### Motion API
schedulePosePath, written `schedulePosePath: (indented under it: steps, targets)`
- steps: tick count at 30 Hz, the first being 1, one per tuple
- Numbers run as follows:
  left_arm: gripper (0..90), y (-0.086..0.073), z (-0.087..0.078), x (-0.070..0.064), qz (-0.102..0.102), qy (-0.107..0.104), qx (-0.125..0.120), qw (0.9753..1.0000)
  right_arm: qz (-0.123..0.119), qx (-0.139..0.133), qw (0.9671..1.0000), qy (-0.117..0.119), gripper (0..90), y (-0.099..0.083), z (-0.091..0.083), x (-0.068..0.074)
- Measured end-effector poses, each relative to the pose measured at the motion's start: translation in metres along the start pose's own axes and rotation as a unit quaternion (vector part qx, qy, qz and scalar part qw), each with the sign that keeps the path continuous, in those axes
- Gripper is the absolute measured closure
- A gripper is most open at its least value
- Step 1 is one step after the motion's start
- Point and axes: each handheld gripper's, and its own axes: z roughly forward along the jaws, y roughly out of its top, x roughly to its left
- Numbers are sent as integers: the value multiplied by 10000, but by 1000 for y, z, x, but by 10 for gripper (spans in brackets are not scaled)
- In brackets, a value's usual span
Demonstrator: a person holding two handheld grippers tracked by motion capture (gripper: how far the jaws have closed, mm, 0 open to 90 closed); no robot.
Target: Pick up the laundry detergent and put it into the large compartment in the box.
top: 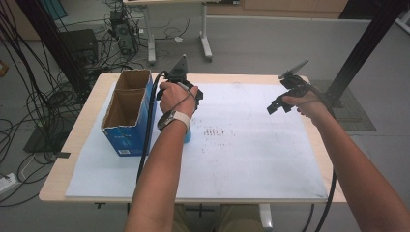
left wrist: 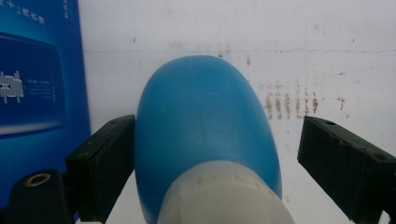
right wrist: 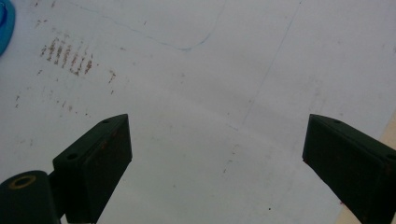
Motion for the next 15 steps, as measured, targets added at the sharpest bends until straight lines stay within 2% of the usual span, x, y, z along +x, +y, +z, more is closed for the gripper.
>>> schedulePosePath:
  steps: [15]
  targets:
    - [175,1,7,1,-4,64,80,9999,-13,10,10000,9,80,0,0,0]
